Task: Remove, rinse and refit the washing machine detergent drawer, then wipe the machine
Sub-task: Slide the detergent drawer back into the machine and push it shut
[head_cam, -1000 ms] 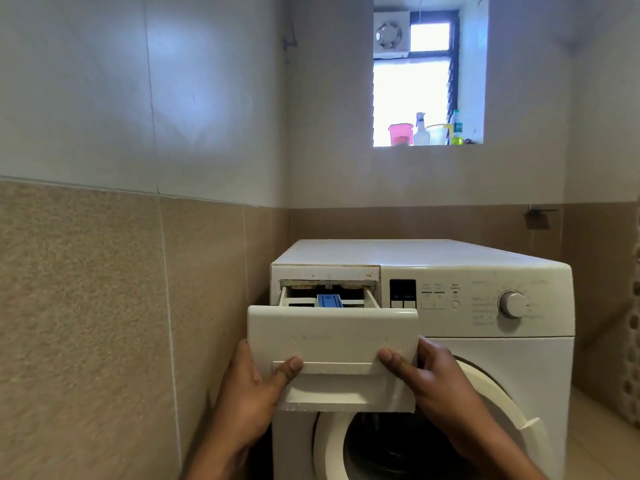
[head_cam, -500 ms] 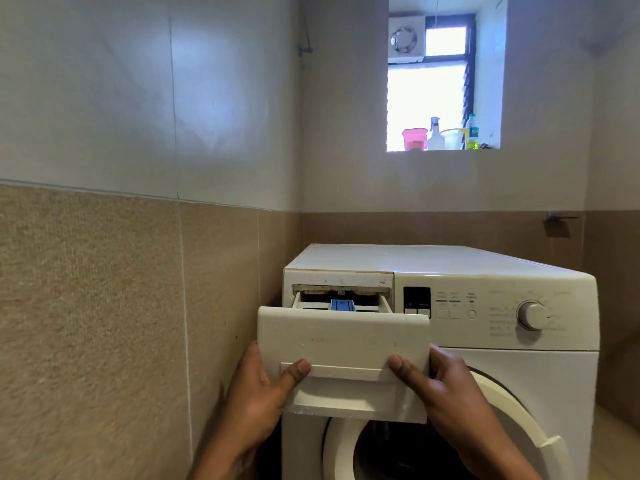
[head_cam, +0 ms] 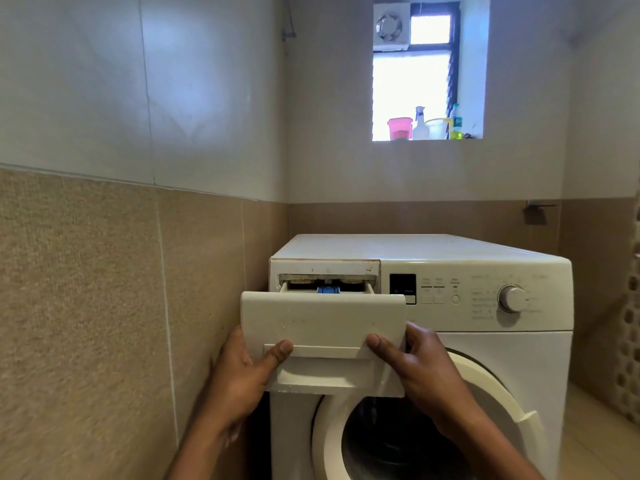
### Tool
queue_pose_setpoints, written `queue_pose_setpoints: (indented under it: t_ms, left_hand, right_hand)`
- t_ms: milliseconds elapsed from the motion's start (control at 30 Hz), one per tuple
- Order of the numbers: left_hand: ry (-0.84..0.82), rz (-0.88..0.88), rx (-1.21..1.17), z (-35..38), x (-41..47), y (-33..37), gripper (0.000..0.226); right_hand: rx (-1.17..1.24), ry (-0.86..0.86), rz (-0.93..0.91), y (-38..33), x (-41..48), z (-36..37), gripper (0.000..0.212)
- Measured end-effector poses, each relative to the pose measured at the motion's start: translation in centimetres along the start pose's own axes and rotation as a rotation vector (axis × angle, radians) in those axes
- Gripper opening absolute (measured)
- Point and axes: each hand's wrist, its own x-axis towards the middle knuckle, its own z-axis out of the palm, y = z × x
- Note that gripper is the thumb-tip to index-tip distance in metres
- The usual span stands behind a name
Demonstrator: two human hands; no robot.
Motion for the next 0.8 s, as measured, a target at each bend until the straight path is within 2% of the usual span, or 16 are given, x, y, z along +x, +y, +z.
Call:
queue_pose_setpoints:
  t_ms: [67,167,400,567,800]
  left_hand:
    - [0.006,0.009,0.007,0.1,-0.1,0.1,0.044]
    - [0.016,0.012,0.010,0.4,-0.1,0.3,0.040]
    - [0.011,-0.010,0.005,1.0,1.6,0.1,0.049]
    - [0.009,-0.014,0.024,1.1,2.0,0.2,0.052]
    - [0.041,-0.002,0.084,1.3,2.7,-0.2,0.056]
  right_hand:
    - [-0.019,-0.008,-0.007,-0.1,0.2,-0.2,0.035]
    - [-0.021,-0.026,0.008,-0.1,0.5,-0.6,0.040]
    - [-0.020,-0.017,0.050,-0.3,2.1,-0.7,0.042]
    - [-0.025,-0.023,0.085,-0.5,2.5,-0.9,0.034]
    - [-0.021,-0.039,0.104,0.1,3.6,-1.2,0.044]
